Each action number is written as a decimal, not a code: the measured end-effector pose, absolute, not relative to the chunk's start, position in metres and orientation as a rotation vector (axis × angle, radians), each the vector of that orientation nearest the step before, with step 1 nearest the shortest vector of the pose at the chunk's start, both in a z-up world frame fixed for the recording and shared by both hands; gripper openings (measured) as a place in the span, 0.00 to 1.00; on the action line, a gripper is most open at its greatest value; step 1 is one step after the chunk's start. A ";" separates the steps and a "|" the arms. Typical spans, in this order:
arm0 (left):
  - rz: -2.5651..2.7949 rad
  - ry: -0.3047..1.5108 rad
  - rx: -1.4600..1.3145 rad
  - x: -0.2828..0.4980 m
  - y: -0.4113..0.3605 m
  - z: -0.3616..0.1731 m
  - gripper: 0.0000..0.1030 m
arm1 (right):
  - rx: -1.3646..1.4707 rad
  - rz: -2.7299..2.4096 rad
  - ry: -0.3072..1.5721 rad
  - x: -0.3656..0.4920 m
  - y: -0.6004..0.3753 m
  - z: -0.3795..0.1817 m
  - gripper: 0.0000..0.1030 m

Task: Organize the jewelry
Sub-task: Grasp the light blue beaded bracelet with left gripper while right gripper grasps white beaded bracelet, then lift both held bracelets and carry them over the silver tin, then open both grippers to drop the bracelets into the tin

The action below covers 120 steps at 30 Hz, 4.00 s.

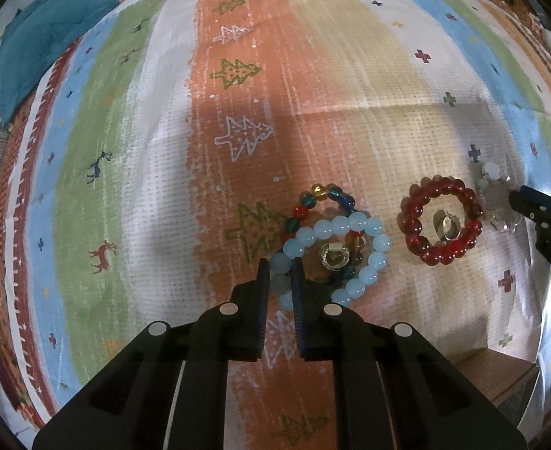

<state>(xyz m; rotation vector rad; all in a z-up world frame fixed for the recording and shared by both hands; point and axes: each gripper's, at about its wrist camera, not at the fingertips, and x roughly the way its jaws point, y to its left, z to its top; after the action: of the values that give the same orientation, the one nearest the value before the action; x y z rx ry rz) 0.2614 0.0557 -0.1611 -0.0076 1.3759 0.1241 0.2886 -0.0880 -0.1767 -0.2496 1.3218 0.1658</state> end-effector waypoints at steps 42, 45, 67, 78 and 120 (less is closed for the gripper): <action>0.081 1.165 -0.092 0.233 0.062 -0.079 0.11 | -0.123 0.335 1.137 0.249 -0.069 -0.090 0.11; 0.070 1.148 -0.131 0.226 0.064 -0.071 0.11 | -0.138 0.334 1.102 0.244 -0.068 -0.080 0.11; -0.037 1.012 -0.153 0.165 0.036 -0.022 0.11 | -0.165 0.395 0.969 0.184 -0.064 -0.035 0.11; -0.071 0.972 -0.152 0.139 0.026 -0.013 0.11 | -0.171 0.435 0.915 0.155 -0.063 -0.020 0.11; -0.117 0.931 -0.159 0.070 0.002 -0.018 0.11 | -0.171 0.496 0.916 0.087 -0.073 -0.020 0.11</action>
<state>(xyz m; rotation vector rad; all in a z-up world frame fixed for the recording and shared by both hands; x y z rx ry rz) 0.0695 0.0019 -0.0177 -0.1591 0.9309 -0.1172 0.0873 -0.0731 -0.0198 -0.1711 0.9157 0.4961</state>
